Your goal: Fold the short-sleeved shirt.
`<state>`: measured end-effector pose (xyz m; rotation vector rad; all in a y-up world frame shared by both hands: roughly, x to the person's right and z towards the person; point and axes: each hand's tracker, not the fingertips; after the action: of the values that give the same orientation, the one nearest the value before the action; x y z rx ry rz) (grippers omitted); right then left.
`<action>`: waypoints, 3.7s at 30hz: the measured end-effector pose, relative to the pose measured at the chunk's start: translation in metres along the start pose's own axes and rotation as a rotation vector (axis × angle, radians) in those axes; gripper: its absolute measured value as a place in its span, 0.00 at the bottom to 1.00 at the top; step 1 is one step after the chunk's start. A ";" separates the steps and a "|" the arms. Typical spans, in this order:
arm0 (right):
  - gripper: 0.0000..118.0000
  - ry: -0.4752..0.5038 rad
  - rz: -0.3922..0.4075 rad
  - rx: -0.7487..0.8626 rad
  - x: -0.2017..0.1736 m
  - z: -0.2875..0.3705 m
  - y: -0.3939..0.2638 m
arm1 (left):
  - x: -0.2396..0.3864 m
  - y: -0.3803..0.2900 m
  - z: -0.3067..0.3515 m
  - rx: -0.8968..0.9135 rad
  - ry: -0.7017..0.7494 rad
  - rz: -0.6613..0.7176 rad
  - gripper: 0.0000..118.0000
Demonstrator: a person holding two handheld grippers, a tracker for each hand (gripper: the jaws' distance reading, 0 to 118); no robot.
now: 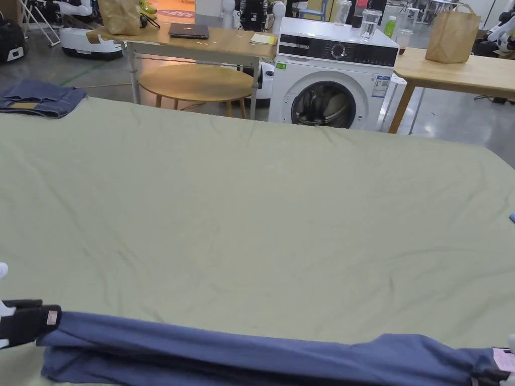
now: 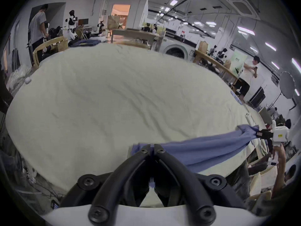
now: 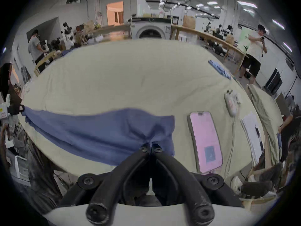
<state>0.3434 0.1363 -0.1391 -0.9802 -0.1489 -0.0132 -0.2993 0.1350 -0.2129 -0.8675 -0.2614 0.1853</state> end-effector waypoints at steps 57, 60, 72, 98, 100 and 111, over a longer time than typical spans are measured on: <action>0.00 0.040 0.007 0.842 -0.200 0.012 0.074 | 0.007 0.035 0.000 0.050 -0.092 0.028 0.10; 0.00 0.061 0.012 0.819 -0.200 0.007 0.073 | -0.027 0.020 -0.010 -0.076 -0.183 0.143 0.44; 0.00 0.060 0.012 0.759 -0.190 -0.007 0.071 | -0.086 -0.022 -0.070 -0.296 -0.475 0.424 0.51; 0.00 0.071 0.008 0.686 -0.179 -0.019 0.072 | -0.062 0.011 -0.007 -0.104 -0.405 0.388 0.07; 0.00 0.076 0.007 0.681 -0.179 -0.020 0.071 | -0.066 0.021 0.006 -0.098 -0.359 0.394 0.07; 0.00 0.091 0.007 0.672 -0.179 -0.020 0.072 | -0.007 0.045 0.018 -0.145 -0.489 0.354 0.07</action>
<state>0.1746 0.1497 -0.2332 -0.3084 -0.0574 -0.0006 -0.3138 0.1747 -0.2381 -1.0014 -0.5816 0.7196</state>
